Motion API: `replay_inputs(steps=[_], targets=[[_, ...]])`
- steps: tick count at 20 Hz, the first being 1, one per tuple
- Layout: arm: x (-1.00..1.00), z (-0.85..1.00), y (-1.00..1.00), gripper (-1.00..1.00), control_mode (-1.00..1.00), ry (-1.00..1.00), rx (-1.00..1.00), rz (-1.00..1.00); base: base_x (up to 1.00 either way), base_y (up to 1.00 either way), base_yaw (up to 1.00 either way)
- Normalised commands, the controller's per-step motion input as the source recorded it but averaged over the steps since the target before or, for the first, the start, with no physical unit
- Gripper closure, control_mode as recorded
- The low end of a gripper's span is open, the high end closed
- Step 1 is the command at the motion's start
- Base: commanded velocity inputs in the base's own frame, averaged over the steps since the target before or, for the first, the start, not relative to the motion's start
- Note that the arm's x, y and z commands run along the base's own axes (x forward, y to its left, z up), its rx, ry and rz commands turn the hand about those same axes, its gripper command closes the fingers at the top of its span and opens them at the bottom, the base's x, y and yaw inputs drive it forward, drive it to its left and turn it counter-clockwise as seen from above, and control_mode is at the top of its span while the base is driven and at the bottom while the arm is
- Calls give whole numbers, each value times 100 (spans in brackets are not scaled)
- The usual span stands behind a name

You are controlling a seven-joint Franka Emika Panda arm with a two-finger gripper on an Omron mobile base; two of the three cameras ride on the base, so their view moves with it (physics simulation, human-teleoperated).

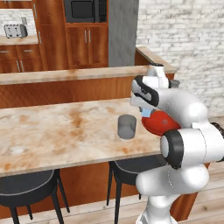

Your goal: There are two ice cubes in the ice bowl. Place both ice cubes in the glass cup.

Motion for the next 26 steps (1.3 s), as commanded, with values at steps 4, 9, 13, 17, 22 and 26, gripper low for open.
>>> replay_inputs(steps=[4,9,13,17,22,26], targets=[[0,51,45,100,-100,1,-2,0,0,0,0],[9,-13,26,100,-100,-7,-5,0,0,0,0],[42,-14,18,100,-100,-1,0,0,0,0,0],[29,-40,8,100,-100,0,0,0,0,0,0],[17,-33,1,100,-100,0,1,0,0,0,0],[8,-15,2,100,-100,0,7,0,0,0,0]])
